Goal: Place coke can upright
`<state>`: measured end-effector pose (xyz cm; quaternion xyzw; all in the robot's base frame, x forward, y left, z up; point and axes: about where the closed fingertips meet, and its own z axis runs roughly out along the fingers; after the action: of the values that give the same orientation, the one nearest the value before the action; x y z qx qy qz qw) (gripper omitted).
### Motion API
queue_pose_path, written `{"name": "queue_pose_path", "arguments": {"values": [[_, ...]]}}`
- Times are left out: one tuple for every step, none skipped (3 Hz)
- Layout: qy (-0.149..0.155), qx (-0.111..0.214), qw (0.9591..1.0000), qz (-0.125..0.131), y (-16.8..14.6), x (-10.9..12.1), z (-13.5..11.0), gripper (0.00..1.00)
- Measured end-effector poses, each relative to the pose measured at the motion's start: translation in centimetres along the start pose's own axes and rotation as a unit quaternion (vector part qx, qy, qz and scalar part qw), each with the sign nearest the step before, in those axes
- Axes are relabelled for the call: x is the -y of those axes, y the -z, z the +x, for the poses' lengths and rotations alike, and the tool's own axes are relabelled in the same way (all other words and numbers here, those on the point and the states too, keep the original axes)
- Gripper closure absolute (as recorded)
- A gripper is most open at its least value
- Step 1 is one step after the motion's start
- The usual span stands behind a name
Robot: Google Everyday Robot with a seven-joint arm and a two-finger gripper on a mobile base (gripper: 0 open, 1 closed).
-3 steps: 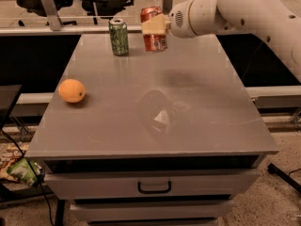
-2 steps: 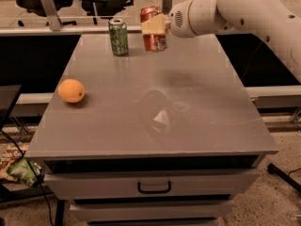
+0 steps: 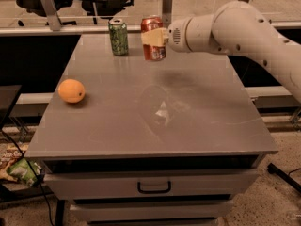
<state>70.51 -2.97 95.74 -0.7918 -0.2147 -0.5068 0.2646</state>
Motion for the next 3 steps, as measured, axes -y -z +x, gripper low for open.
{"name": "queue_pose_path", "arguments": {"values": [[0.003,-0.023,0.9997,-0.006,-1.0,-0.2,-1.4,1.0],[0.014,-0.048,0.9986,-0.013,-1.8,-0.1,-2.3,1.0],[0.028,-0.076,0.9965,-0.02,-2.2,0.0,-2.8,1.0]]}}
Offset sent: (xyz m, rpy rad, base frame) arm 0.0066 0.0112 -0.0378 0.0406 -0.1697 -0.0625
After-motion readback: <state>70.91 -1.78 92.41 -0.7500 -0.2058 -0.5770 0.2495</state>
